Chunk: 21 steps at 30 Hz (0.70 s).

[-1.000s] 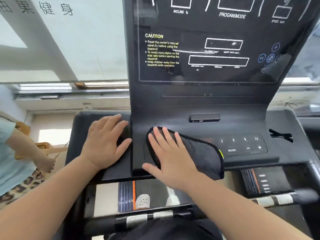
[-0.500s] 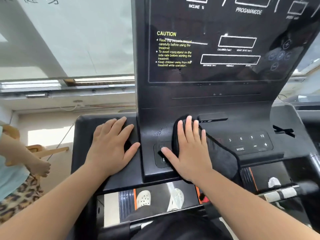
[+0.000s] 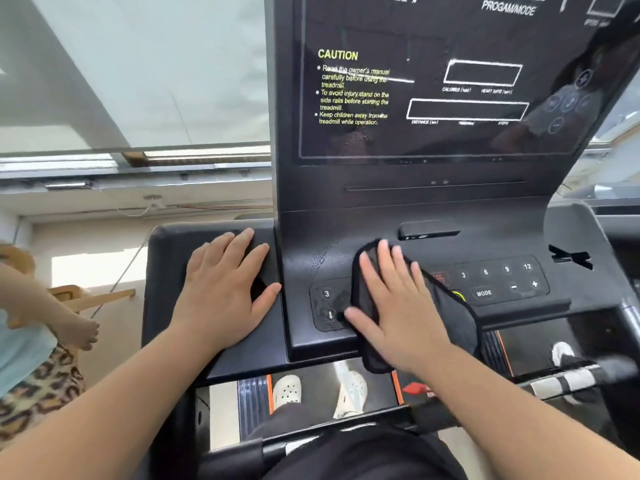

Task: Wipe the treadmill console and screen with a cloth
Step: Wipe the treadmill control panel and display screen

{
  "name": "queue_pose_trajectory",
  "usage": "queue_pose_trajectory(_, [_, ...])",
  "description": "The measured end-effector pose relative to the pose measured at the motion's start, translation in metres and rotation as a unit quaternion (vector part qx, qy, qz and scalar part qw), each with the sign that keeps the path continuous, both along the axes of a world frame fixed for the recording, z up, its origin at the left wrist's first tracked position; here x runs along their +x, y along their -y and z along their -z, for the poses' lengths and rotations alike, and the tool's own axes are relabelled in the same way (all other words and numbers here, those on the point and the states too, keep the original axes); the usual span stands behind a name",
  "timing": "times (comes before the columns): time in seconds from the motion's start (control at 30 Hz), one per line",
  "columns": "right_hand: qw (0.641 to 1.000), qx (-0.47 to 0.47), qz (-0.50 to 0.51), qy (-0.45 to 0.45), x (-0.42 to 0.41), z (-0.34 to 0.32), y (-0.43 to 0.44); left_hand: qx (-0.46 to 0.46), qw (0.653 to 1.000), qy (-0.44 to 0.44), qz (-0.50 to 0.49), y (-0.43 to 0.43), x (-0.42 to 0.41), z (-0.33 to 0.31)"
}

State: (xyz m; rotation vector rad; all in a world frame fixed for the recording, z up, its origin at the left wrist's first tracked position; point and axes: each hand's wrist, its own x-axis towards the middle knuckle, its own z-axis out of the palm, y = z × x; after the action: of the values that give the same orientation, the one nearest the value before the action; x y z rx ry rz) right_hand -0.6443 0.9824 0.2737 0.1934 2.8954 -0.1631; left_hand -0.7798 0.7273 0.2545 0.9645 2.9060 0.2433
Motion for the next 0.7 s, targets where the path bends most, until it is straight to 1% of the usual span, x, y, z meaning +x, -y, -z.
queue_pose_trajectory(0.03, [0.999, 0.000, 0.044, -0.004, -0.014, -0.001, 0.005, -0.003, 1.000, 0.002, -0.001, 0.000, 0.000, 0.000])
queue_pose_trajectory(0.07, [0.998, 0.000, 0.067, -0.009, -0.027, -0.003, 0.015, -0.004, 1.000, 0.003, -0.002, -0.001, 0.001, -0.001])
queue_pose_trajectory(0.1, [0.998, -0.002, 0.064, -0.016, -0.037, -0.004, 0.028, -0.004, 1.000, 0.004, -0.002, -0.001, 0.001, -0.001])
queue_pose_trajectory(0.13, [0.999, -0.005, 0.038, -0.021, -0.045, -0.005, 0.042, -0.002, 1.000, 0.004, -0.003, -0.001, 0.001, -0.002])
queue_pose_trajectory(0.2, [0.998, -0.009, -0.058, -0.017, -0.048, -0.005, 0.066, 0.006, 1.000, 0.004, -0.003, 0.000, 0.001, -0.002])
queue_pose_trajectory(0.27, [0.990, -0.024, -0.141, -0.004, -0.040, -0.006, 0.075, 0.007, 1.000, 0.003, -0.002, 0.001, 0.000, -0.003])
queue_pose_trajectory(0.33, [0.981, -0.033, -0.192, 0.004, -0.025, -0.002, 0.066, 0.014, 1.000, 0.005, 0.003, 0.002, 0.001, -0.003])
queue_pose_trajectory(0.4, [0.970, -0.012, -0.241, 0.001, -0.006, 0.002, 0.048, 0.025, 1.000, 0.009, 0.006, 0.003, 0.001, -0.003])
queue_pose_trajectory(0.47, [0.964, 0.018, -0.266, 0.009, 0.008, 0.005, 0.023, 0.039, 0.999, 0.013, 0.006, 0.005, 0.000, -0.003])
queue_pose_trajectory(0.53, [0.971, 0.030, -0.235, 0.012, 0.004, 0.004, -0.001, 0.051, 0.999, 0.017, 0.004, 0.006, -0.001, -0.003])
queue_pose_trajectory(0.63, [0.994, 0.020, -0.107, -0.008, -0.026, -0.002, -0.010, 0.052, 0.999, 0.013, 0.003, 0.004, -0.001, -0.004])
queue_pose_trajectory(0.7, [0.999, 0.009, -0.043, -0.033, -0.046, -0.003, 0.006, 0.065, 0.998, 0.010, 0.001, 0.004, -0.001, -0.003])
